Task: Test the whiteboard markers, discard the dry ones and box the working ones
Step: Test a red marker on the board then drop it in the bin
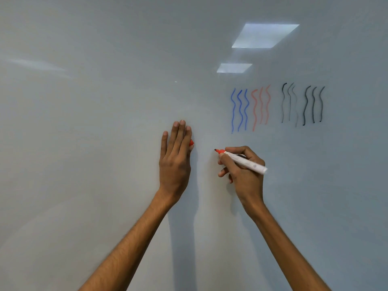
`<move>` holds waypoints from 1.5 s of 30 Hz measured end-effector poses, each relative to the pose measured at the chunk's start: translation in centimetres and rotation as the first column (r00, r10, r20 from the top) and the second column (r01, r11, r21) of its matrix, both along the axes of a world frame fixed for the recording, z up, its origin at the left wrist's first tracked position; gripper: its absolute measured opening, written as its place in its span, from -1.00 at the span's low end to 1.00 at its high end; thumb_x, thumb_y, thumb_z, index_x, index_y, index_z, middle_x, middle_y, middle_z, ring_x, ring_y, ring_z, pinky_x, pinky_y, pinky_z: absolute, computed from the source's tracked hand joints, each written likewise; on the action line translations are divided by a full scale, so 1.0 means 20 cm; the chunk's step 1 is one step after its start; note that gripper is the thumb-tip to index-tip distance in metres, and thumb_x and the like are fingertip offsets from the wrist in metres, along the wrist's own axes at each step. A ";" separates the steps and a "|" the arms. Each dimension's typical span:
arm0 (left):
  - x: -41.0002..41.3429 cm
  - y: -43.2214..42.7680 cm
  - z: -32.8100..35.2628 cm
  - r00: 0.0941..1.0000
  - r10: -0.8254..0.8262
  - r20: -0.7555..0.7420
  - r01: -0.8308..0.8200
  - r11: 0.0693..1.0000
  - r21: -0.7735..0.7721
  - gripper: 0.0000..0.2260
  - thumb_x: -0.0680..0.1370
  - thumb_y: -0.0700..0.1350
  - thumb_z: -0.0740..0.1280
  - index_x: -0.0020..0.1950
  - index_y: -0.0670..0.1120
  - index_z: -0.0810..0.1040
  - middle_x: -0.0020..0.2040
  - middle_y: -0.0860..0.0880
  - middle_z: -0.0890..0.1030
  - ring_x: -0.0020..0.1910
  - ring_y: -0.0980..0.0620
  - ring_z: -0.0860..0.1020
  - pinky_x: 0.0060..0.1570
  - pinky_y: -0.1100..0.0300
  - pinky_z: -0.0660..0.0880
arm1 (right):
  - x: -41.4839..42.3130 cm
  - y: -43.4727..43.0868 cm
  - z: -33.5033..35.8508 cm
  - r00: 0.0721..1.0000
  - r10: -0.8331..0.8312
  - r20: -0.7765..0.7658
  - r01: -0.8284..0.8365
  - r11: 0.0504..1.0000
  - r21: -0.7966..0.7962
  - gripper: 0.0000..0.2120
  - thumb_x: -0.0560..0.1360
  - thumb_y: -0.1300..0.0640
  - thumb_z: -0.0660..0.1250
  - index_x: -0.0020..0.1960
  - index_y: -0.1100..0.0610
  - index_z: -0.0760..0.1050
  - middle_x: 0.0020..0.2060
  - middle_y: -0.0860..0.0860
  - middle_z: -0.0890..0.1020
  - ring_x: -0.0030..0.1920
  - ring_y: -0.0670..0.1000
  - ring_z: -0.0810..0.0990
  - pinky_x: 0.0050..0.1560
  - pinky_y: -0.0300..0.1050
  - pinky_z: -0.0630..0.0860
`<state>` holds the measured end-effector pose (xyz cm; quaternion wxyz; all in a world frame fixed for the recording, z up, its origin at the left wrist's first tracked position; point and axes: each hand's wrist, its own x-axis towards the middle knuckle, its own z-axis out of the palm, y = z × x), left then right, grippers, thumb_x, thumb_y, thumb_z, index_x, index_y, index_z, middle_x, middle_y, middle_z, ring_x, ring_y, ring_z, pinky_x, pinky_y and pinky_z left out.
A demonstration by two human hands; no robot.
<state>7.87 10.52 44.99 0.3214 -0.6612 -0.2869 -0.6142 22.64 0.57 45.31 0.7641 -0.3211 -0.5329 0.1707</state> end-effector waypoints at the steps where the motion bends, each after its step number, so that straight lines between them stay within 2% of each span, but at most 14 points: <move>1: -0.01 0.00 -0.05 0.999 -0.037 0.001 0.037 0.999 -0.003 -0.64 0.68 -0.21 0.18 0.48 -0.27 0.34 0.50 -0.21 0.32 0.52 -0.16 0.26 0.52 -0.11 0.15 | 0.01 -0.01 -0.01 1.000 0.012 -0.010 -0.012 1.000 -0.020 -0.93 0.50 0.25 0.45 -0.05 0.20 0.58 -0.23 0.09 0.70 -0.39 0.08 0.64 -0.49 -0.22 0.40; 4: -0.03 -0.03 -0.18 0.989 -0.143 0.031 0.145 0.987 -0.065 -0.65 0.66 -0.20 0.23 0.43 -0.28 0.40 0.47 -0.21 0.36 0.50 -0.16 0.28 0.49 -0.13 0.22 | 0.03 -0.03 -0.04 0.997 0.062 -0.041 -0.065 0.995 -0.075 -0.90 0.52 0.19 0.45 0.01 0.16 0.58 -0.23 0.09 0.71 -0.40 0.06 0.63 -0.47 -0.16 0.37; 7: -0.04 -0.10 -0.29 0.970 -0.230 0.074 0.239 0.959 -0.155 -0.66 0.58 -0.23 0.34 0.35 -0.28 0.50 0.43 -0.20 0.42 0.49 -0.13 0.32 0.49 -0.10 0.25 | 0.04 -0.07 -0.07 0.988 0.128 -0.081 -0.137 0.983 -0.121 -0.88 0.53 0.18 0.43 0.04 0.20 0.59 -0.26 0.09 0.70 -0.43 0.05 0.60 -0.50 -0.21 0.37; 11: -0.05 -0.26 -0.42 0.914 -0.362 0.182 0.401 0.869 -0.288 -0.69 0.55 -0.20 0.36 0.28 -0.23 0.58 0.32 -0.11 0.55 0.43 -0.01 0.41 0.45 0.09 0.33 | 0.05 -0.10 -0.15 0.986 0.160 -0.054 -0.168 0.962 -0.215 -0.82 0.56 0.11 0.38 0.02 0.22 0.64 -0.27 0.08 0.71 -0.43 0.01 0.61 -0.51 -0.25 0.41; 15: -0.06 -0.36 -0.53 0.855 -0.445 0.267 0.518 0.757 -0.397 -0.75 0.58 -0.14 0.35 0.23 -0.15 0.61 0.15 0.00 0.63 0.19 0.07 0.57 0.15 0.05 0.56 | 0.04 -0.12 -0.25 0.987 0.154 -0.047 -0.161 0.938 -0.307 -0.75 0.55 0.05 0.38 0.05 0.23 0.65 -0.25 0.05 0.72 -0.41 -0.01 0.62 -0.47 -0.26 0.44; 22: -0.02 -0.43 -0.62 0.841 -0.447 0.305 0.541 0.686 -0.487 -0.76 0.59 -0.10 0.34 0.23 -0.11 0.61 0.10 0.04 0.64 0.10 0.15 0.57 0.09 0.19 0.55 | 0.03 -0.15 -0.40 0.989 0.142 -0.034 -0.144 0.916 -0.375 -0.80 0.54 0.05 0.39 0.02 0.17 0.65 -0.26 0.04 0.72 -0.40 -0.01 0.63 -0.45 -0.27 0.47; 27: 0.00 -0.45 -0.64 0.861 -0.472 0.191 0.492 0.676 -0.549 -0.75 0.59 -0.06 0.34 0.23 -0.11 0.60 0.12 -0.01 0.65 0.10 0.11 0.58 0.11 0.23 0.53 | 0.05 -0.18 -0.47 0.992 0.122 -0.038 -0.127 0.905 -0.406 -0.85 0.54 0.06 0.41 -0.01 0.14 0.64 -0.25 0.03 0.73 -0.40 -0.01 0.64 -0.44 -0.27 0.48; 31: 0.02 -0.46 -0.67 0.880 -0.464 0.105 0.430 0.682 -0.591 -0.74 0.58 -0.03 0.33 0.24 -0.08 0.60 0.10 -0.01 0.66 0.06 0.19 0.53 0.09 0.38 0.47 | 0.06 -0.20 -0.53 0.992 0.119 -0.033 -0.122 0.900 -0.419 -0.87 0.52 0.07 0.43 -0.04 0.13 0.64 -0.28 0.05 0.71 -0.40 0.01 0.63 -0.44 -0.24 0.48; 34: 0.06 -0.49 -0.68 0.863 -0.470 0.185 0.475 0.629 -0.616 -0.79 0.61 -0.05 0.32 0.21 -0.05 0.61 0.06 0.04 0.65 0.01 0.18 0.55 0.02 0.40 0.45 | 0.06 -0.21 -0.56 0.990 0.118 -0.081 -0.141 0.900 -0.413 -0.86 0.52 0.08 0.43 -0.05 0.17 0.65 -0.29 0.09 0.71 -0.42 0.01 0.62 -0.46 -0.24 0.46; 39: 0.13 -0.55 -0.71 0.822 -0.514 0.245 0.537 0.554 -0.636 -0.81 0.65 -0.06 0.26 0.15 -0.07 0.62 -0.02 0.09 0.66 -0.07 0.14 0.60 -0.03 0.23 0.53 | 0.07 -0.24 -0.62 0.979 0.084 -0.183 -0.156 0.893 -0.423 -0.78 0.51 0.11 0.44 -0.09 0.30 0.65 -0.33 0.14 0.69 -0.44 0.01 0.61 -0.45 -0.24 0.43; 42: 0.16 -0.58 -0.74 0.798 -0.530 0.286 0.574 0.527 -0.627 -0.85 0.63 -0.14 0.30 0.11 -0.11 0.64 -0.09 0.13 0.65 -0.17 0.18 0.62 -0.13 0.35 0.51 | 0.06 -0.26 -0.66 0.970 0.049 -0.237 -0.149 0.891 -0.428 -0.78 0.51 0.14 0.45 -0.14 0.32 0.63 -0.39 0.10 0.66 -0.48 -0.02 0.55 -0.48 -0.25 0.38; 45: 0.19 -0.60 -0.77 0.775 -0.539 0.329 0.606 0.487 -0.629 -0.86 0.61 -0.16 0.34 0.11 -0.12 0.65 -0.10 0.14 0.65 -0.21 0.18 0.64 -0.23 0.43 0.47 | 0.07 -0.29 -0.69 0.960 -0.031 -0.279 -0.099 0.891 -0.442 -0.79 0.50 0.15 0.47 -0.19 0.30 0.60 -0.46 0.03 0.51 -0.53 -0.06 0.34 -0.50 -0.25 0.29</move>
